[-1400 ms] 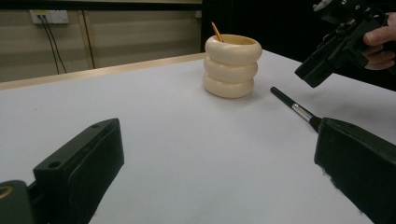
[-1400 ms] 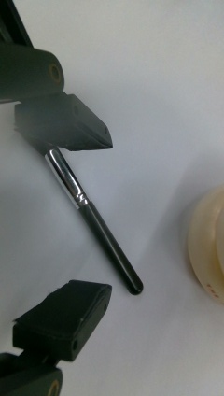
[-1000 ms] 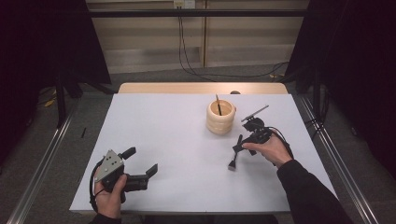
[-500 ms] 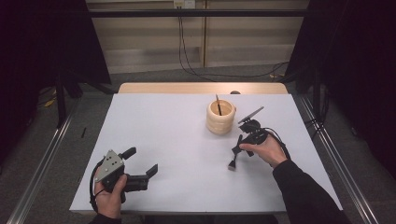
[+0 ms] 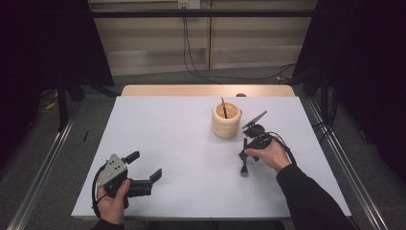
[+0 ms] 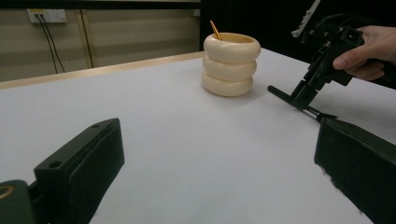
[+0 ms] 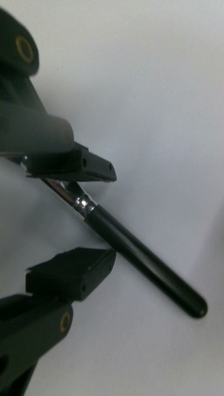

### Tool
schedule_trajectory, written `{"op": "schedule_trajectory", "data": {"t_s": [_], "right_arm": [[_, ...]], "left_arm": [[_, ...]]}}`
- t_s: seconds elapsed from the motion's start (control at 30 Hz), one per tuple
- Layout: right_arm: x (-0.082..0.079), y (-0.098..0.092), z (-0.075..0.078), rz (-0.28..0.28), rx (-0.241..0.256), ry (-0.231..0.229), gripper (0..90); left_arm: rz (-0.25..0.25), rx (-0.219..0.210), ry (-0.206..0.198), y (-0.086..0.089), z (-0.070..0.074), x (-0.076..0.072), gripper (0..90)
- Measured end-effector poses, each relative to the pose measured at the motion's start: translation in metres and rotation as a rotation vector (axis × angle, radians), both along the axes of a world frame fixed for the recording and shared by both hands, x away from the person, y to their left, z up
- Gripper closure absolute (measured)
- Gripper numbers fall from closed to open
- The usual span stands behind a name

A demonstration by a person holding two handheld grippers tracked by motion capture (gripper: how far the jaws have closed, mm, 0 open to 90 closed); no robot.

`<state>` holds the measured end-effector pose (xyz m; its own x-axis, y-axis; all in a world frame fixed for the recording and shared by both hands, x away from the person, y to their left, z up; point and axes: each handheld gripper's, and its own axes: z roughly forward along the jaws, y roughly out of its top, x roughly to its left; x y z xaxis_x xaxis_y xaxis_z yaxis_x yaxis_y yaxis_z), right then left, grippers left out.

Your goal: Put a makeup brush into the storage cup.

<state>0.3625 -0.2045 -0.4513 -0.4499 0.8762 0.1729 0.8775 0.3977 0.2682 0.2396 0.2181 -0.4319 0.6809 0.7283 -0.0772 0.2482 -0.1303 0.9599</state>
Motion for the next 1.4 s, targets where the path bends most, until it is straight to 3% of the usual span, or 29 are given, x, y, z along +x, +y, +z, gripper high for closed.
{"op": "schedule_trajectory", "data": {"t_s": [0.1, 0.4, 0.7, 1.07, 1.4], "right_arm": [[0.0, 0.0, 0.0, -0.006, -0.023, -0.002, 62.3], [0.003, -0.006, -0.002, -0.036, -0.024, -0.001, 78.0], [0.005, -0.006, -0.001, -0.046, -0.026, 0.016, 79.2], [0.003, -0.009, 0.004, -0.029, 0.006, 0.022, 79.3], [-0.001, -0.019, 0.011, -0.024, 0.078, -0.018, 79.3]], "left_arm": [[-0.002, 0.007, 0.0, -0.001, 0.0, 0.0, 1.6], [0.0, 0.009, 0.003, -0.001, 0.0, 0.0, 1.6], [0.014, -0.004, 0.0, 0.001, 0.0, -0.001, 1.5], [0.014, -0.005, 0.003, 0.0, 0.0, -0.001, 1.6], [0.015, -0.006, 0.004, 0.001, 0.0, 0.0, 1.6]]}}
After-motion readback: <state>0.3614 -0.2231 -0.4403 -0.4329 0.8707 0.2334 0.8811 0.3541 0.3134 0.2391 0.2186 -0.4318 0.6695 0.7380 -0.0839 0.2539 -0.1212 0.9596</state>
